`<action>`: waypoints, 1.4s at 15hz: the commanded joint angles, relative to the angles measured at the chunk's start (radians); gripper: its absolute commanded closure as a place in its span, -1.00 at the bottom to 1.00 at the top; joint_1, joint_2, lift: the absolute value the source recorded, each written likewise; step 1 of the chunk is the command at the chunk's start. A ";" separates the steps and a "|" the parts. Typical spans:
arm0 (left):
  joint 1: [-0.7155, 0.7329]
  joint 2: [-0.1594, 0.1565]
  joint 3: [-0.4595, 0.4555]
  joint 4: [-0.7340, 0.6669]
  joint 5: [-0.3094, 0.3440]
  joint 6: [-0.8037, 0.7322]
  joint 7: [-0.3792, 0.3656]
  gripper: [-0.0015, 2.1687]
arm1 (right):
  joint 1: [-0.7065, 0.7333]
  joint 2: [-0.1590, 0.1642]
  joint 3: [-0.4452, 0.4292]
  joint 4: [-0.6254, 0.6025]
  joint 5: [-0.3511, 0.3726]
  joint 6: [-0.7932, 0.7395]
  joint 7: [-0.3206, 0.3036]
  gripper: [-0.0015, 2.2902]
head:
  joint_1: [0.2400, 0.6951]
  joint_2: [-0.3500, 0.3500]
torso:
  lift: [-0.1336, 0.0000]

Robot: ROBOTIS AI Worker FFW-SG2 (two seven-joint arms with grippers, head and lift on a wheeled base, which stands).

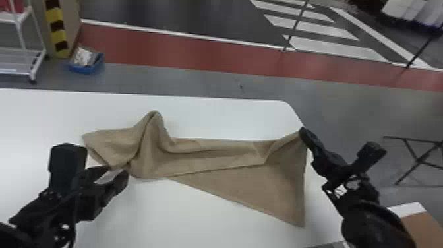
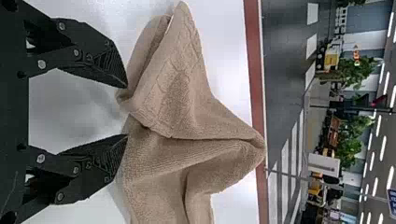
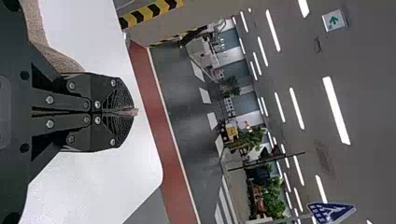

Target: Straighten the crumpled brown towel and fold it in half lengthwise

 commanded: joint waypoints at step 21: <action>0.124 0.034 0.618 -0.859 0.342 0.955 -0.020 0.57 | 0.009 -0.063 -0.193 -0.413 -0.076 0.488 0.032 0.06 | 1.00 -1.00 | -0.84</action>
